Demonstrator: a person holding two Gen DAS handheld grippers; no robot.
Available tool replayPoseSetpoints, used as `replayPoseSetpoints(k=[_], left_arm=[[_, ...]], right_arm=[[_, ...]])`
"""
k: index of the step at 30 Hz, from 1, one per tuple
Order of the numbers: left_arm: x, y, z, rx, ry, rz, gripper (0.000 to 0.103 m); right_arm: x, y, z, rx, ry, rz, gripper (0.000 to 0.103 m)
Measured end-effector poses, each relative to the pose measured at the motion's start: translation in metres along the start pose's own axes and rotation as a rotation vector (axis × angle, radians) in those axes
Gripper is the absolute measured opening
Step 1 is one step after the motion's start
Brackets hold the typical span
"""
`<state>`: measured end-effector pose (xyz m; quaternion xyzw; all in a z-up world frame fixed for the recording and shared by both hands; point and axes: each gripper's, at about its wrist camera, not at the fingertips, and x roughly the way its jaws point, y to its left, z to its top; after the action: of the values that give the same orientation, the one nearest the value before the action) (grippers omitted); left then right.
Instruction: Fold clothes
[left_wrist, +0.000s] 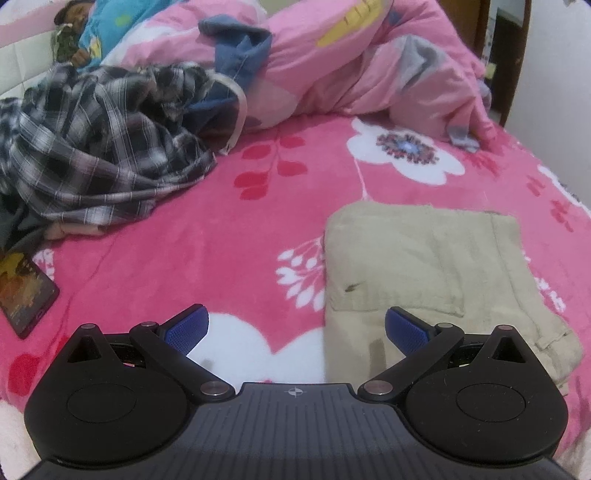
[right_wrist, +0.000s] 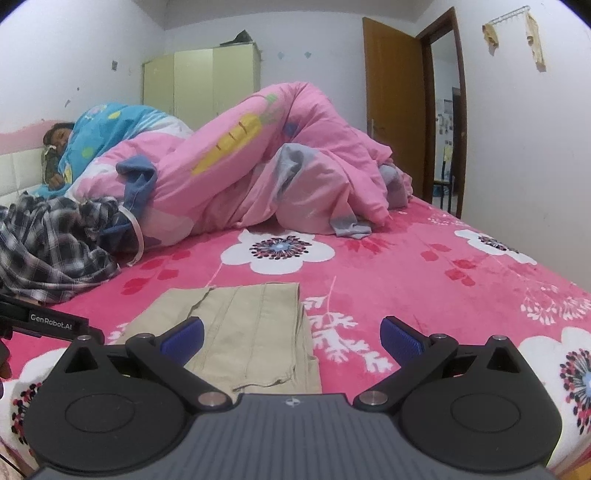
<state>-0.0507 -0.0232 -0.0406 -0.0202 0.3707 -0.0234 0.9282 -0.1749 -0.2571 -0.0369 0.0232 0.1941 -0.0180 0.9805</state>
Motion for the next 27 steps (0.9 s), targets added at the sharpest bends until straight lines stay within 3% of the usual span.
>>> replayPoseSetpoints(k=[16,27], left_arm=[[-0.002,-0.014,-0.004,0.017,-0.034,-0.033,0.103],[-0.003,-0.022,-0.007,0.077,-0.067,0.019,0.103]], right_arm=[[-0.002,-0.015,-0.006,0.049,-0.007,-0.016,0.103],[0.003,-0.018,-0.011,0.070,0.018,-0.009,0.103]])
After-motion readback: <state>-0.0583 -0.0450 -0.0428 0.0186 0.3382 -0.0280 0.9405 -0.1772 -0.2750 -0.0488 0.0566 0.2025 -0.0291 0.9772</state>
